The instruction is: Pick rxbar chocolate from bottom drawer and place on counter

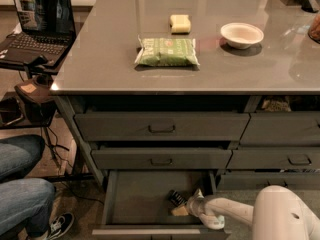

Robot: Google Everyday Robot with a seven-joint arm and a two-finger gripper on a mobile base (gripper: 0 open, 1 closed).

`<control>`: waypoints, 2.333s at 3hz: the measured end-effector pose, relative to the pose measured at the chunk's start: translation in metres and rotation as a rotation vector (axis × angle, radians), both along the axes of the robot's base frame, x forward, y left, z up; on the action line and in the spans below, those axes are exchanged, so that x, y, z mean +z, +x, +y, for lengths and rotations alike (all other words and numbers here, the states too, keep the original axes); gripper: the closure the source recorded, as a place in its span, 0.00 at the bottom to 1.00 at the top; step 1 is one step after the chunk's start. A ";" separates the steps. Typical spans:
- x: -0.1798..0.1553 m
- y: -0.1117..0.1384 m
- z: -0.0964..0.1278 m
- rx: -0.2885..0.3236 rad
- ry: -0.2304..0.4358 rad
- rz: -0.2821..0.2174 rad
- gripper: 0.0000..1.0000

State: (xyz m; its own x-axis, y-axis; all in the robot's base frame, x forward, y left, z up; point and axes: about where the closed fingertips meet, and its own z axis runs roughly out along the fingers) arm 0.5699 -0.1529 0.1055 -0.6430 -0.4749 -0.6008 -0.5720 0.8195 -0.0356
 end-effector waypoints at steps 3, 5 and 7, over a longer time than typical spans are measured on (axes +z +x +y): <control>0.000 0.000 0.000 0.000 0.000 0.000 0.42; 0.000 0.000 0.000 0.000 0.000 0.000 0.89; 0.009 0.000 0.000 0.000 0.000 0.000 1.00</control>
Offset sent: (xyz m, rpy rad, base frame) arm -0.0001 0.0001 -0.0001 0.0000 0.0003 0.0003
